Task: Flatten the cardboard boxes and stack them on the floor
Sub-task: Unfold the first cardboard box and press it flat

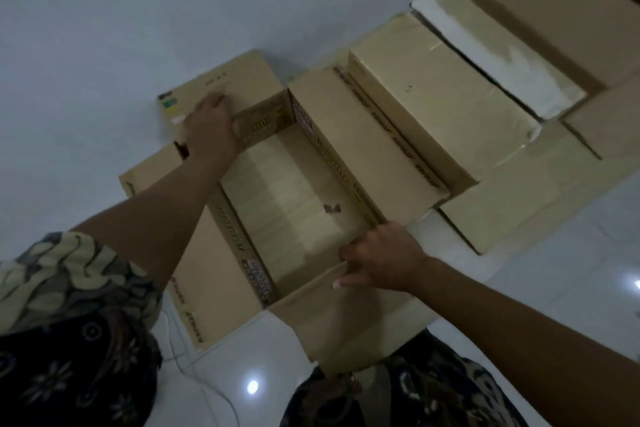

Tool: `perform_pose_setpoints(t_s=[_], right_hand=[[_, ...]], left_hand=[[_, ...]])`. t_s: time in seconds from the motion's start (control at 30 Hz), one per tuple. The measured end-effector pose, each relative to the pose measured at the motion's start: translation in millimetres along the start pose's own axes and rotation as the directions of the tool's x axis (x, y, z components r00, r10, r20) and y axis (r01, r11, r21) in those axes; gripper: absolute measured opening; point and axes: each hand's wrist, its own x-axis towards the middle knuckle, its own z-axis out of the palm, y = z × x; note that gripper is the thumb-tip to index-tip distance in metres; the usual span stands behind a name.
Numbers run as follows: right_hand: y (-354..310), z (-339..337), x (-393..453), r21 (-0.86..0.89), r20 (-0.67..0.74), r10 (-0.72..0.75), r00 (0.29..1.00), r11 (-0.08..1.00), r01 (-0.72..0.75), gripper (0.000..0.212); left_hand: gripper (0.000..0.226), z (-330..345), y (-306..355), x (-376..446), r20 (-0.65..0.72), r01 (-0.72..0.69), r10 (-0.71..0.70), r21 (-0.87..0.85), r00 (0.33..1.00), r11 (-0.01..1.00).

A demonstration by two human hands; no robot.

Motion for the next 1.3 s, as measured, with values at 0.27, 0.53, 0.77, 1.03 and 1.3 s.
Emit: perform_pose_setpoints(t_s=[0.27, 0.53, 0.77, 1.03, 1.3], right_hand=[[-0.6, 7.7, 5.2, 0.045, -0.034, 0.008, 0.999, 0.999, -0.007, 0.056], [-9.5, -11.8, -0.8, 0.133, 0.095, 0.086, 0.992, 0.986, -0.099, 0.068], [-1.0, -16.6, -14.9, 0.396, -0.433, 0.570, 0.698, 0.816, -0.421, 0.025], [-2.9, -14.8, -14.1, 0.779, 0.169, 0.985, 0.046, -0.105, -0.618, 0.063], [-0.1, -34.7, -4.2, 0.927, 0.376, 0.902, 0.213, -0.369, -0.072, 0.025]], left_hand=[[0.026, 28.1, -3.9, -8.1, -0.110, -0.012, 0.007, -0.046, 0.994, 0.999], [0.040, 4.5, -9.5, -6.8, 0.123, 0.022, 0.007, -0.235, 0.992, 0.972], [0.062, 0.4, -36.1, -90.5, -0.010, 0.132, -0.137, -0.224, 0.990, 0.966], [0.095, -11.9, -34.5, -168.1, 0.133, 0.671, -0.682, -0.387, 0.719, 0.632], [0.077, -30.9, -35.8, -190.5, 0.194, 0.760, -0.830, -0.547, 0.522, 0.350]])
